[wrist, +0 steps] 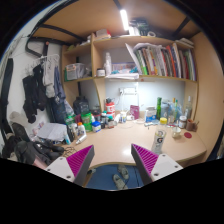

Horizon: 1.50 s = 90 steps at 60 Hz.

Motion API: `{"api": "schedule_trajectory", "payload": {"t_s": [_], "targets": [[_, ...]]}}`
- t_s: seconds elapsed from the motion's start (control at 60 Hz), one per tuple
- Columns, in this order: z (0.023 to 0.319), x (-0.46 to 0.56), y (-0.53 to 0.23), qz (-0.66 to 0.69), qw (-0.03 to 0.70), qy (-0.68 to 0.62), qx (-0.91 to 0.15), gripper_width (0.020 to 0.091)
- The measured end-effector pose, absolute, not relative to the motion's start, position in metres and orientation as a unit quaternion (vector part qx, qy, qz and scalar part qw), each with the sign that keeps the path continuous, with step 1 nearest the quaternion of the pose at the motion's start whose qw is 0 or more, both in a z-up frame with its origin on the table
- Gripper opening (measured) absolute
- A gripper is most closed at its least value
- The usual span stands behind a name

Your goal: Pour water

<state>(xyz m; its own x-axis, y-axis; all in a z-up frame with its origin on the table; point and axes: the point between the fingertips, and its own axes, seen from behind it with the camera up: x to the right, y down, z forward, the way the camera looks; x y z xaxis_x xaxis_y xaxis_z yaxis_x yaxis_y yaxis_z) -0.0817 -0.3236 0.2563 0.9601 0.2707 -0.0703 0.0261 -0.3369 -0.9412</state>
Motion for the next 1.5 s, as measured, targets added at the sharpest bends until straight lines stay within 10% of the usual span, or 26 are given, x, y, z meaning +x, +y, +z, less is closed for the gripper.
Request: {"api": "schedule_trajectory", "payload": {"t_s": [0.683,1.233,1.467,1.5], "targets": [[0.213,-0.002,-0.292,0.043,0.576,-0.064,-0.814,0.0826],[0.068,0.127,-0.040,0.035,0.596,-0.049,-0.800,0.0858],[0.052,0.124,0.019,0.025,0.614,-0.081,-0.785,0.0795],[0.051,0.121,0.022,0.029,0.613,-0.083,-0.785,0.0686]]}}
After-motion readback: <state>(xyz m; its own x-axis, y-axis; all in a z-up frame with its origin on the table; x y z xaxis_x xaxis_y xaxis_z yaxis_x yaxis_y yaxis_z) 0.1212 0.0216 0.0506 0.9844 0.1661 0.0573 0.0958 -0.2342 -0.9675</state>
